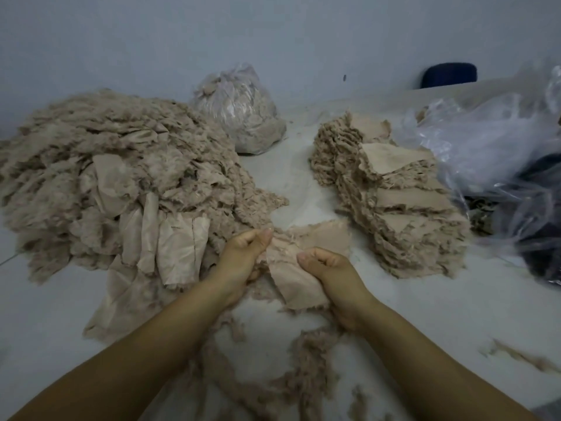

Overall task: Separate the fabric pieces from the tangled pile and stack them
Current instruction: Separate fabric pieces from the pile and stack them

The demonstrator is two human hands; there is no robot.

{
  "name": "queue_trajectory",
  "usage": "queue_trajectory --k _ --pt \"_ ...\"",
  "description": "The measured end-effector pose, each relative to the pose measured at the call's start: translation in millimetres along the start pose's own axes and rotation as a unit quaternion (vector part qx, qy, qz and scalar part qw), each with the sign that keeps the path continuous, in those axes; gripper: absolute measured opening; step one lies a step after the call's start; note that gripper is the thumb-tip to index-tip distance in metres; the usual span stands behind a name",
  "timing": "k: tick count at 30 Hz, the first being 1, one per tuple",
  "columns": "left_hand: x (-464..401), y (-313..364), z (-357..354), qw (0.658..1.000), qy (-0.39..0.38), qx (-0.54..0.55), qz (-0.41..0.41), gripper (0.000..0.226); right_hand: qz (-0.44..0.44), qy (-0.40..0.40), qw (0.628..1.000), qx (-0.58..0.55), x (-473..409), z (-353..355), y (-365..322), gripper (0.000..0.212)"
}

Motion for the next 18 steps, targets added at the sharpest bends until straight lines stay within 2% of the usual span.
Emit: queue_trajectory --k 3,5,6,8,10,11,13,16,18 --pt "13 2 -19 0.999 -0.043 0.009 -0.007 0.031 0.015 -0.022 0.999 0.033 0 0 -11 0.031" --pt "21 4 -28 0.998 -0.052 -0.018 -0.016 0.028 0.037 -0.021 0.998 0.052 -2 2 -20 0.022" --pt "23 5 -28 0.999 -0.039 -0.008 -0.021 0.027 0.048 -0.014 0.997 0.058 -4 4 -25 0.017" --pt "24 9 -14 0.999 0.021 -0.002 -0.027 0.027 0.051 0.02 0.998 0.037 -8 15 -31 0.022" --pt "27 11 8 0.992 0.088 -0.082 -0.028 0.03 0.045 0.048 0.998 -0.002 -15 28 -35 0.018" --pt "28 10 13 0.987 0.094 -0.129 -0.026 0.034 0.045 0.056 0.997 -0.006 -16 32 -36 0.016" --pt "30 1 7 0.99 0.05 -0.127 0.019 0.045 0.052 0.052 0.997 -0.009 -19 31 -35 0.016" --pt "32 -17 -19 0.992 -0.034 0.0 0.118 0.057 0.056 0.027 0.995 -0.072 -20 16 -31 0.016" --pt "33 -16 -38 0.986 -0.092 0.055 0.125 0.056 0.05 0.003 0.99 -0.131 -18 6 -30 0.016"
Point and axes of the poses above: each hand's wrist, its own x-axis away from the middle knuckle, its own z-axis out of the back of the hand, y = z × x, the point moved 8 cm from there along -x, towards the middle knuckle, and after that the axes turned 7 degrees about z, right-handed, at the moved point
